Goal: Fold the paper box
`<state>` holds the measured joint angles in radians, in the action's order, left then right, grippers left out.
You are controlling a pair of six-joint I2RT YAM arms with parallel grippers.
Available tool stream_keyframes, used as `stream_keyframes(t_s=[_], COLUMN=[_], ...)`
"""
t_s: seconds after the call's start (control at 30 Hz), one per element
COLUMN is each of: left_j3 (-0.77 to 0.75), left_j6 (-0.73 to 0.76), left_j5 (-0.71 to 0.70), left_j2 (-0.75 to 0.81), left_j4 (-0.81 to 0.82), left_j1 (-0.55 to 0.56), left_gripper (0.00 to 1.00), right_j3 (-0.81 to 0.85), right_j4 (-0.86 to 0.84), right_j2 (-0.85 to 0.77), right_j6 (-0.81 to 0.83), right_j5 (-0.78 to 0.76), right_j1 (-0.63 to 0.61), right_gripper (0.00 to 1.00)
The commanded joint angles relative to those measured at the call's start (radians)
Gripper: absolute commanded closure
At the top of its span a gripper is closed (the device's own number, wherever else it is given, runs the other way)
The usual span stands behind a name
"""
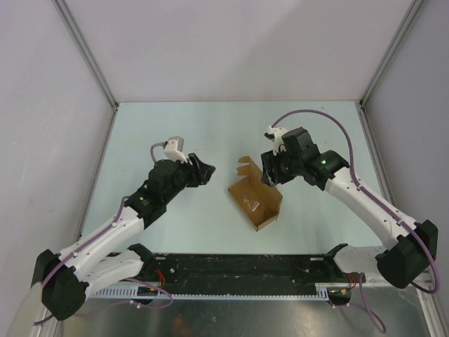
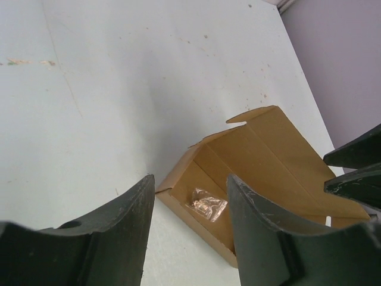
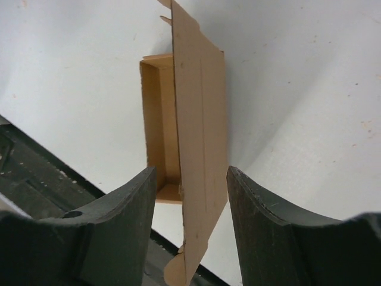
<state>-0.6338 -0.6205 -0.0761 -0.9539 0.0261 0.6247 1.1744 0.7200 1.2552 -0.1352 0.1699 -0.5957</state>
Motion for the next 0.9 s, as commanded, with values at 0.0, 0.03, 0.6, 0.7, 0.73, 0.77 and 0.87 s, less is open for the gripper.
stream_keyframes(t_s=[0.0, 0.03, 0.6, 0.7, 0.73, 0.77, 0.87], left_j3=[0.002, 0.002, 0.059, 0.068, 0.066, 0.069, 0.068], left_j6=[0.018, 0.016, 0.051, 0.057, 0.061, 0.067, 0.073], left_j5=[-0.016, -0.020, -0.051, -0.062, -0.063, -0.070, -0.088], left_j2=[0.033, 0.037, 0.178, 0.216, 0.234, 0.242, 0.271], left_j4=[-0.009, -0.012, -0.057, -0.074, -0.084, -0.089, -0.118], left_j1=[-0.026, -0.028, -0.033, -0.033, -0.031, -0.033, -0.031], left_gripper=[0.44, 0.45, 0.48, 0.49, 0.49, 0.49, 0.50], right_j3=[0.013, 0.014, 0.044, 0.053, 0.056, 0.062, 0.091], right_j4=[-0.024, -0.019, -0.048, -0.070, -0.070, -0.070, -0.059], right_j2=[0.033, 0.039, 0.084, 0.090, 0.092, 0.093, 0.095], right_j6=[0.058, 0.069, 0.348, 0.426, 0.487, 0.521, 0.663], right_j5=[-0.096, -0.102, 0.035, 0.093, 0.129, 0.173, 0.347], right_j1=[-0.019, -0.019, -0.023, -0.015, -0.006, 0.017, 0.065], right_gripper=[0.45, 0.46, 0.77, 0.81, 0.85, 0.89, 1.00])
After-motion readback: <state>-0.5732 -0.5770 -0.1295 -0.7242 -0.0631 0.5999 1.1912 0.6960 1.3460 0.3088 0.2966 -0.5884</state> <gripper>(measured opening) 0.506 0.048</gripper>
